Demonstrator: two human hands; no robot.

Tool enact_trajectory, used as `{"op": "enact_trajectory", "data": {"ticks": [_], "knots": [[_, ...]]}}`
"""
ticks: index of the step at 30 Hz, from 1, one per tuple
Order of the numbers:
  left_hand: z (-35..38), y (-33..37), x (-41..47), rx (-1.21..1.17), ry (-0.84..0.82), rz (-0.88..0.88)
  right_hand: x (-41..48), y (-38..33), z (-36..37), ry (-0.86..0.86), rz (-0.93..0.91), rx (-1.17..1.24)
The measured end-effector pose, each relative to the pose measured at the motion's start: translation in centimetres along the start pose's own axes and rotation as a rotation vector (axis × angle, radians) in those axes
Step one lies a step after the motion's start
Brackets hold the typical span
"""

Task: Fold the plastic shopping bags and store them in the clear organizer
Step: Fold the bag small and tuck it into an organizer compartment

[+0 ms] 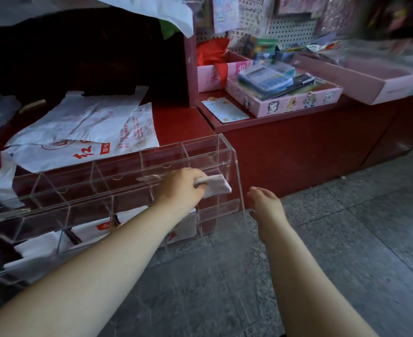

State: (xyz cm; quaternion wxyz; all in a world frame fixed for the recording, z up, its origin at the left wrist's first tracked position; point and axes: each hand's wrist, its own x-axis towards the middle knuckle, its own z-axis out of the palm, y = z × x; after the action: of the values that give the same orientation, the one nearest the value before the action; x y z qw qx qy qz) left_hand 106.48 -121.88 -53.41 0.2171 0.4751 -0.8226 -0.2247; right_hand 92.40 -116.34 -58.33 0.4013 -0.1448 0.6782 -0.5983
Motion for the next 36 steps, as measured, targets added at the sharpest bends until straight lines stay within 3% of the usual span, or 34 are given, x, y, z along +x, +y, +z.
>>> {"op": "enact_trajectory", "data": {"ticks": [7,12,16,23,28,32,36], "knots": [[2.5,-0.7,1.7,0.187,-0.315,-0.052,-0.4,-0.1,0.6,-0.041,0.016,-0.022],[3.0,-0.4,1.8,0.246,-0.306,-0.052,-0.5,-0.1,0.8,-0.025,0.021,-0.069],[3.2,-1.0,1.4,0.125,-0.308,-0.084,-0.6,-0.2,0.8,-0.022,0.005,-0.067],[1.7,-2.1,-1.2,-0.017,-0.104,-0.003,-0.7,-0.4,0.8,0.034,-0.047,-0.074],[-0.5,-4.7,-4.7,-0.051,-0.043,-0.025,-2.0,-0.6,0.8,0.170,-0.334,-0.269],[-3.2,-7.1,-7.6,-0.051,0.021,-0.034,-3.9,-1.2,1.1,0.066,-0.504,-0.336],[-6.6,-10.1,-9.8,0.008,0.216,-0.129,-6.6,-1.3,2.2,-0.095,-0.621,-0.388]]}}
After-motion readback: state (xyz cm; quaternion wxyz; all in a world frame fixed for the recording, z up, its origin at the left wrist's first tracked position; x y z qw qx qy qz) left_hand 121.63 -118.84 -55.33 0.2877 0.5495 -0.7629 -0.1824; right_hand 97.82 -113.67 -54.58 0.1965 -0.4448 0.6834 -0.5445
